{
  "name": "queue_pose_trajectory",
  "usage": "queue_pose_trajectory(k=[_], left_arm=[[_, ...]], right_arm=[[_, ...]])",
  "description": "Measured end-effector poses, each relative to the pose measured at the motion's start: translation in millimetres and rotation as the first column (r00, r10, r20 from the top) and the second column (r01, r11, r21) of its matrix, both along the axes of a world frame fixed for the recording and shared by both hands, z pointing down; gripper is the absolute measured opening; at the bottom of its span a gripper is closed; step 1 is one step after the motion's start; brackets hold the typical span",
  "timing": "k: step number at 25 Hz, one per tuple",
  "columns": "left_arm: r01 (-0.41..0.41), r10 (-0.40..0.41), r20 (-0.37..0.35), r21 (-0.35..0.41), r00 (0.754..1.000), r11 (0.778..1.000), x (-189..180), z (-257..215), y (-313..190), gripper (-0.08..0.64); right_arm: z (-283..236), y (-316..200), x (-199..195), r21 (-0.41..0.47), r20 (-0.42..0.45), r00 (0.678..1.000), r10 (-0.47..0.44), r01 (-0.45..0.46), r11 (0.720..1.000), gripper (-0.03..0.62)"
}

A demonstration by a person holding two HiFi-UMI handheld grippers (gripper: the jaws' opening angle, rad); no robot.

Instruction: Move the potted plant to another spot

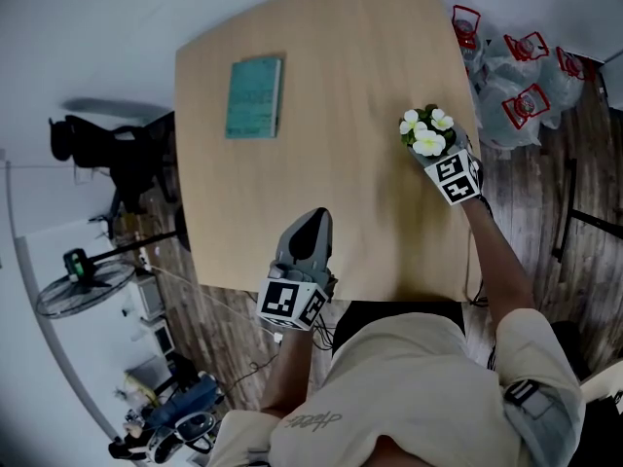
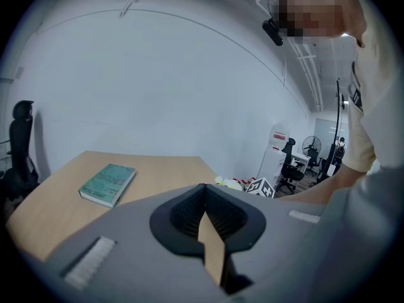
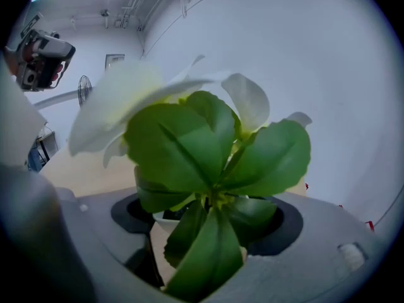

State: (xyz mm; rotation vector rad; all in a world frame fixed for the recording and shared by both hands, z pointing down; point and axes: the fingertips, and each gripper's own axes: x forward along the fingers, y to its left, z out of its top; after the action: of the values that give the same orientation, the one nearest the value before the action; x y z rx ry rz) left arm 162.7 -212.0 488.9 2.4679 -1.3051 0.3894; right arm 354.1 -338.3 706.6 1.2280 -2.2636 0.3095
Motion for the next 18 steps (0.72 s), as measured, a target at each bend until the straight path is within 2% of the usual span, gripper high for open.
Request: queue_pose_trajectory(k=[8, 18], left_arm=[[0.031, -0.031, -0.008, 0.005, 1.0, 1.0, -15, 0, 4, 0.02], [0.035, -0.034, -0.014, 0.014, 0.999, 0.999, -17, -1, 7, 0.02]], right_arm=[[12, -3, 0, -0.05, 0.008, 1.0, 0.022, -0.022, 0.999, 0.348], [8, 1, 0, -0.043, 0.023, 0.999, 0.024, -0.023, 0.999, 0.339]])
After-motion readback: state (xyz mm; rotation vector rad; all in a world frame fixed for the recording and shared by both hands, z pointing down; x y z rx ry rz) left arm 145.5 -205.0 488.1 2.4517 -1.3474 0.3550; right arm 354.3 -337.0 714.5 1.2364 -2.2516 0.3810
